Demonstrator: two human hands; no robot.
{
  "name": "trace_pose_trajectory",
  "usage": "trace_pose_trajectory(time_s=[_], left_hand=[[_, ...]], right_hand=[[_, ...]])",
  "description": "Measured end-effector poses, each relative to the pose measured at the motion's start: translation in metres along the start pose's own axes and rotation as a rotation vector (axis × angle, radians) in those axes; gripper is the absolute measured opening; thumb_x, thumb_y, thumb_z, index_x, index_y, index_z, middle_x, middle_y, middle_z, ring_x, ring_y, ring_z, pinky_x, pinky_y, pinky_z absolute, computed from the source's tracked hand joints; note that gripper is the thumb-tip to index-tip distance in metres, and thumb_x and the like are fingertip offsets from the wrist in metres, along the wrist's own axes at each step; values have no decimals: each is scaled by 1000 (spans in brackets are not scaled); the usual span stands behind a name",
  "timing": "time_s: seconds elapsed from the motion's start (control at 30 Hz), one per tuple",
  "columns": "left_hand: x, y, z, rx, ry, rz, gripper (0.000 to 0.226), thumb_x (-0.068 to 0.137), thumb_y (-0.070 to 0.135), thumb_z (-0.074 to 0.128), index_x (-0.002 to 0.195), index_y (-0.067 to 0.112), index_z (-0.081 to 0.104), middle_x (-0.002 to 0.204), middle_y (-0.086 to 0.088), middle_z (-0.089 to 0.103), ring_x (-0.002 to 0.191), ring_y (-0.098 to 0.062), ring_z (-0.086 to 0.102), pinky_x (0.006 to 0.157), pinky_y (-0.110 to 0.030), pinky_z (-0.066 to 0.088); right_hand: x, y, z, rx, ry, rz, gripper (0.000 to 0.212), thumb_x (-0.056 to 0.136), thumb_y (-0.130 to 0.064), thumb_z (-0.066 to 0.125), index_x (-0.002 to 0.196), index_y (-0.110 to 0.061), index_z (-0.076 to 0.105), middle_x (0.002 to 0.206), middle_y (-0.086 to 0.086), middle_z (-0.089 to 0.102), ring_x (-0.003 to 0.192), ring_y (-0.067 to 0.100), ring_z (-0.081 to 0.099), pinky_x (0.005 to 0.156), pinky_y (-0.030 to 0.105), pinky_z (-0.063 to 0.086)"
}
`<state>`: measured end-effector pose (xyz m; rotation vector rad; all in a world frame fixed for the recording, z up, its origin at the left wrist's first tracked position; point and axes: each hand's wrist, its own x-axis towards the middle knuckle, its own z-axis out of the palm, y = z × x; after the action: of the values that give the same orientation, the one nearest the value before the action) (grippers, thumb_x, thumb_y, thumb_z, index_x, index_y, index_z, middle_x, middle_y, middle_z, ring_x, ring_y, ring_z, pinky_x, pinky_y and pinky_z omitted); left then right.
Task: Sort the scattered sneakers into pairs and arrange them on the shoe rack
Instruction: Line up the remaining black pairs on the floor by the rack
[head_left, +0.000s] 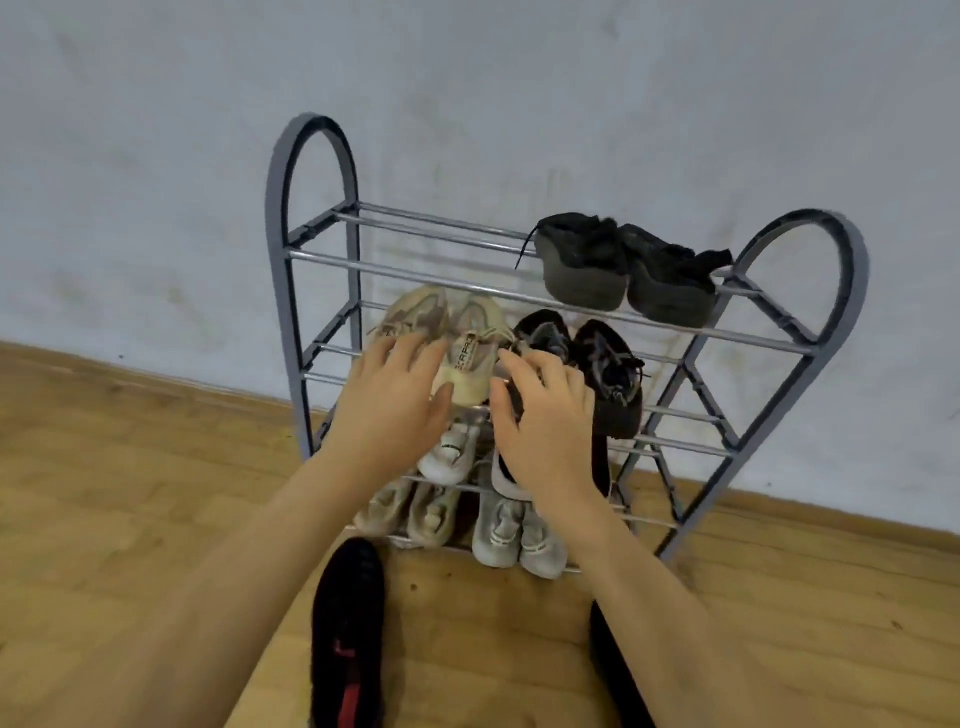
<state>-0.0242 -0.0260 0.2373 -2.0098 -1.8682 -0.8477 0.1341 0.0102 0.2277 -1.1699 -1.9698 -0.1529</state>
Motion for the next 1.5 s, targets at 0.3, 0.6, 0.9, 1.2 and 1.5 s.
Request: trace_pose_trajectory(time_s=[0.3, 0.6, 0.9, 1.2, 1.5], left_hand=[[-151, -83, 85, -24, -291, -258, 42, 90, 35, 42, 122, 11, 55, 123, -11, 56, 109, -41, 50, 84, -47, 45], [-250, -122, 179, -15, -646, -569, 53, 96, 41, 38, 144, 20, 27, 143, -5, 37, 129, -32, 33, 103, -41, 30], [-267, -139, 235, 45, -759, -559, 60, 97, 45, 30, 149, 27, 6, 155, -8, 16, 137, -32, 20, 110, -43, 17], [-266, -124, 228, -287, -539, -520, 54, 93, 14, 50, 144, 8, 30, 145, -20, 31, 117, -34, 50, 92, -37, 46], [-248, -74, 213, -468, -408, -361, 56, 88, 5, 58, 140, 6, 37, 138, -16, 34, 95, -11, 51, 83, -6, 35]], right_hand=[[-126, -16, 132, 165, -398, 65, 39, 95, -34, 43, 127, -17, 57, 116, 4, 58, 103, 27, 57, 82, 43, 49], [-221, -1, 231, 123, -954, 207, 50, 98, -42, 38, 145, -28, 31, 150, 2, 32, 134, 25, 33, 109, 44, 29], [-252, 14, 268, 79, -1066, 144, 55, 98, -49, 30, 148, -38, 11, 157, 3, 12, 140, 32, 16, 114, 45, 6], [-263, 17, 250, 333, -968, 237, 50, 99, -38, 37, 147, -29, 24, 154, 6, 21, 141, 22, 19, 111, 41, 15], [-274, 39, 192, 426, -626, 345, 48, 95, -43, 39, 140, -26, 41, 142, 4, 42, 123, 12, 46, 93, 9, 32]])
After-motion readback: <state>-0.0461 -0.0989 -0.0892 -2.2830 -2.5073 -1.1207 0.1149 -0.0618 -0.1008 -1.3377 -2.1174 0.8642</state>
